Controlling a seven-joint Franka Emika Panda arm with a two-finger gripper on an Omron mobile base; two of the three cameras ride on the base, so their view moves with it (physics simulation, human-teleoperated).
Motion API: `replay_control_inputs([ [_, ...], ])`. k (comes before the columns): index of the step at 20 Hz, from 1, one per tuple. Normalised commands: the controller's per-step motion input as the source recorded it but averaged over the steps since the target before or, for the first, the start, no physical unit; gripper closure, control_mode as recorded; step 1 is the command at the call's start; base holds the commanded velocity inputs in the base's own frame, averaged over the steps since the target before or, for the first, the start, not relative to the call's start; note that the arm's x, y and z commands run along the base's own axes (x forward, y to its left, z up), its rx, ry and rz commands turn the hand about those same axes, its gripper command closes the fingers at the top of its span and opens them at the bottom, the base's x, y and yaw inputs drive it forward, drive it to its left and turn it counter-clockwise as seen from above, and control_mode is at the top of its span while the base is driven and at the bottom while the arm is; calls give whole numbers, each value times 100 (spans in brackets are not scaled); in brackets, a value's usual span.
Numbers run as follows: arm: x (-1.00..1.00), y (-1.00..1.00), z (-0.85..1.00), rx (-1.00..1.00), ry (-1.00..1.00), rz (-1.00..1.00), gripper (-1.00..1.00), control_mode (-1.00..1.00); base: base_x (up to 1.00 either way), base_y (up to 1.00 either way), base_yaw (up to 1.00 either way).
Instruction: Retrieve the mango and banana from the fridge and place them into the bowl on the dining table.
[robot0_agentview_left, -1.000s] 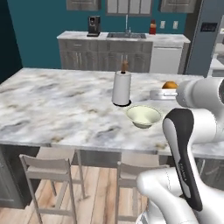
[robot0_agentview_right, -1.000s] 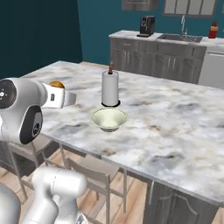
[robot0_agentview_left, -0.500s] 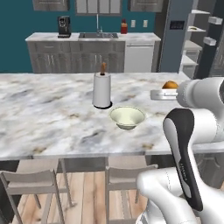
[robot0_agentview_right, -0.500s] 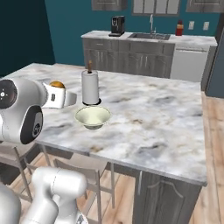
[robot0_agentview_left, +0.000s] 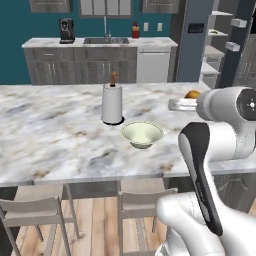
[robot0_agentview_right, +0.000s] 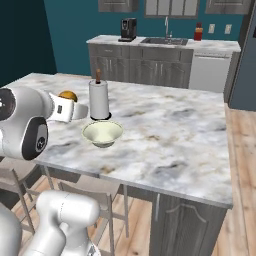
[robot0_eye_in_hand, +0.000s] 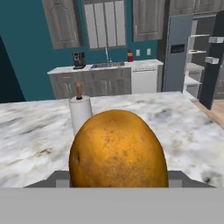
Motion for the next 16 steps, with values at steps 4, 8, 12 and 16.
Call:
replay_control_inputs([
  [4, 32, 3, -9, 0, 0, 0, 100, -100, 0, 0, 0],
  [8, 36, 0, -27, 0, 6, 0, 100, -100, 0, 0, 0],
  [12, 36, 1, -48, 0, 9, 0, 100, -100, 0, 0, 0],
  [16, 46, 0, -50, 0, 8, 0, 100, -100, 0, 0, 0],
])
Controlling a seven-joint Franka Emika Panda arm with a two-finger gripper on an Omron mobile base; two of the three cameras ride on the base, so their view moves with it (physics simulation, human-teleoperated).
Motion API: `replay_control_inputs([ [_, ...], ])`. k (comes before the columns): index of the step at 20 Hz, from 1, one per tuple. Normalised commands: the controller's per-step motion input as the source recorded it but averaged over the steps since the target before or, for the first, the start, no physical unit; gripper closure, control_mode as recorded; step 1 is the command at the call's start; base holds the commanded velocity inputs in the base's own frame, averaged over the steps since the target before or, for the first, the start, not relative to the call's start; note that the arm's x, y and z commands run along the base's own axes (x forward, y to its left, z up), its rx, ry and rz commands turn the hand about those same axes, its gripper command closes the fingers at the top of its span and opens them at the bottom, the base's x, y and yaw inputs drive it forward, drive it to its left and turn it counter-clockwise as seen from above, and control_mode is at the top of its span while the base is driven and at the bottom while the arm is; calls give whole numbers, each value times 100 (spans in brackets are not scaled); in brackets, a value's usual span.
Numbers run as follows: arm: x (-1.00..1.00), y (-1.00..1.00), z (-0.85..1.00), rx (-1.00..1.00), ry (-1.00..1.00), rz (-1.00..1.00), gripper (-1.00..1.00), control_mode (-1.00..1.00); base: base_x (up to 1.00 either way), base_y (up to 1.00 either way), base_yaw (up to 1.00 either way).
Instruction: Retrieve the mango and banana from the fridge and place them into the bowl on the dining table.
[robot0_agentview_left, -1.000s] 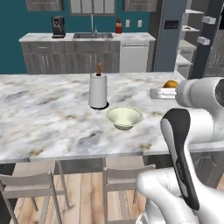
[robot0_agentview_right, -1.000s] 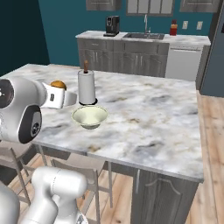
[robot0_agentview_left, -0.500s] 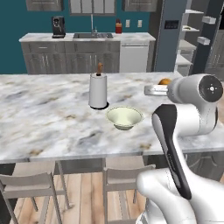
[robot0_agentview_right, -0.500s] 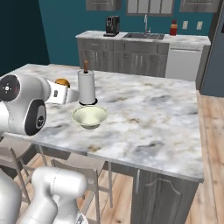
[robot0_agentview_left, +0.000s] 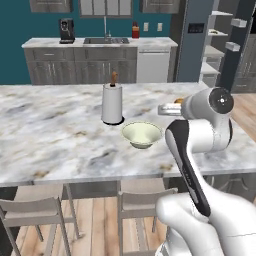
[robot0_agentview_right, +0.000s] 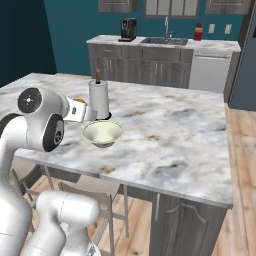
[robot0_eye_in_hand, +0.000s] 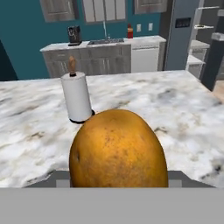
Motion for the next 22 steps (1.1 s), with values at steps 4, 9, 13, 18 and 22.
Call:
replay_control_inputs([
  [4, 46, 0, -50, 0, 9, 0, 100, -100, 0, 0, 0],
  [9, 51, 0, -47, 0, 13, 0, 100, -100, 0, 0, 0],
  [13, 58, 0, -48, 0, 14, 0, 100, -100, 0, 0, 0],
  [18, 64, 0, -47, 0, 12, 0, 100, -100, 0, 0, 0],
  [22, 71, 2, -42, 0, 12, 0, 100, -100, 0, 0, 0],
])
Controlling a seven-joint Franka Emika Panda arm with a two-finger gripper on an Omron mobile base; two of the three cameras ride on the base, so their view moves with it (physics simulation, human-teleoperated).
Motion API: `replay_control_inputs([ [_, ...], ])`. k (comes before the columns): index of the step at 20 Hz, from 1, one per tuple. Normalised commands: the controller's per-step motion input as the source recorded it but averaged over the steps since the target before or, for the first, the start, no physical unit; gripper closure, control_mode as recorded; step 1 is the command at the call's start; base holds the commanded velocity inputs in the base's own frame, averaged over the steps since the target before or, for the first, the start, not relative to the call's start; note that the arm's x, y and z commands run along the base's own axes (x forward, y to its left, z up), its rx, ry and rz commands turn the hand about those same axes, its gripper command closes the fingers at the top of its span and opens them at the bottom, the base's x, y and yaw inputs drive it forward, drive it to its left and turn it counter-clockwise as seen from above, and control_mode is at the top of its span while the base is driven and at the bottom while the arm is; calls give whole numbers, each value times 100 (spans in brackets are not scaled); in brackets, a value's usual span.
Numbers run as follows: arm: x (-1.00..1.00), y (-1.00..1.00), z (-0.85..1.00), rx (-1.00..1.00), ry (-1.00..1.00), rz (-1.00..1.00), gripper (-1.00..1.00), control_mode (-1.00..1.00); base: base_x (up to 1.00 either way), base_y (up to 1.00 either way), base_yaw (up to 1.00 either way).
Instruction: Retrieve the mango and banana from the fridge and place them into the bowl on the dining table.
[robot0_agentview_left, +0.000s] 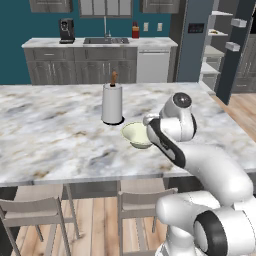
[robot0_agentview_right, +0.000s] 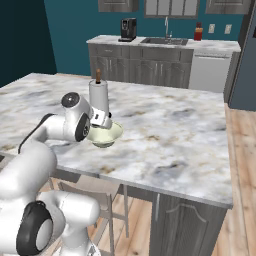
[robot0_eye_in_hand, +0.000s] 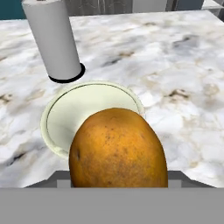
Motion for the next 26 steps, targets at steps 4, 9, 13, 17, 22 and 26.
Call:
replay_control_inputs([
  [4, 76, 11, -48, 0, 13, 0, 100, -100, 0, 0, 0],
  [9, 66, 22, -52, 0, 12, 0, 100, -100, 0, 0, 0],
  [13, 50, 18, -46, 0, 10, 0, 100, -100, 0, 0, 0],
  [17, 49, 6, -37, 0, 10, 0, 100, -100, 0, 0, 0],
  [22, 48, 0, -35, 0, 12, 0, 100, -100, 0, 0, 0],
  [26, 48, 1, -41, 0, 12, 0, 100, -100, 0, 0, 0],
])
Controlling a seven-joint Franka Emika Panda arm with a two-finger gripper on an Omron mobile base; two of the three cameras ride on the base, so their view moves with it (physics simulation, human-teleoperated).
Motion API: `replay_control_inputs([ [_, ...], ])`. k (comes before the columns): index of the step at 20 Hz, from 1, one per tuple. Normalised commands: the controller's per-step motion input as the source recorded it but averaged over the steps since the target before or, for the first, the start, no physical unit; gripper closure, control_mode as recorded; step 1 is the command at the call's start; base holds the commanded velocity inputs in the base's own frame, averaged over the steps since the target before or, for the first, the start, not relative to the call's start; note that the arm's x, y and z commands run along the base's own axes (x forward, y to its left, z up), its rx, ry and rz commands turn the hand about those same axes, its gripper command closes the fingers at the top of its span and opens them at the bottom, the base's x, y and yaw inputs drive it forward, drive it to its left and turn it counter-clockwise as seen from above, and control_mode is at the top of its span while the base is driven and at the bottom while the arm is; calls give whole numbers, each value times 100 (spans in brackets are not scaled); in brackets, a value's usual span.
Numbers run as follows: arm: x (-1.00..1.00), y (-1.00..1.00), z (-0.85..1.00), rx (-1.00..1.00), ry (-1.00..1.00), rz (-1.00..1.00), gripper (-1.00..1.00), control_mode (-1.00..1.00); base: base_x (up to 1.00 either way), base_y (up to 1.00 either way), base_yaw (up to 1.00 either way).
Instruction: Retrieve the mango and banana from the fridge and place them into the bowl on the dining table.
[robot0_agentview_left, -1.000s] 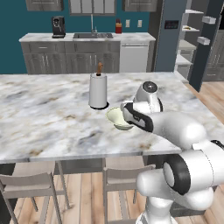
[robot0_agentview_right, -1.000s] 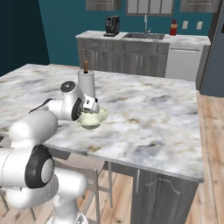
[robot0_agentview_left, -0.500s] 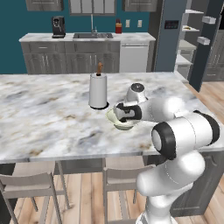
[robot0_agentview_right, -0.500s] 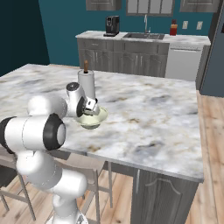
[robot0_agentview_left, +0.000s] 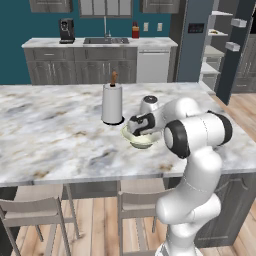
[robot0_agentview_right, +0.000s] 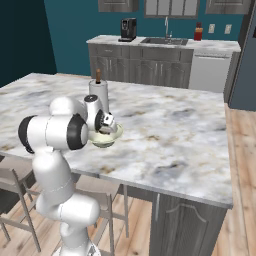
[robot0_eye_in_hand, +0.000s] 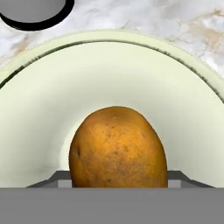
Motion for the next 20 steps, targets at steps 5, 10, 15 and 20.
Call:
replay_control_inputs([
  [5, 29, 9, -31, 0, 5, 0, 100, -100, 0, 0, 0],
  [10, 5, 15, -19, 0, 0, 0, -100, -100, 0, 0, 0],
  [15, 9, 4, -20, 0, 0, 0, -100, -100, 0, 0, 0],
  [20, 23, -1, -20, 0, 0, 0, -100, -100, 0, 0, 0],
])
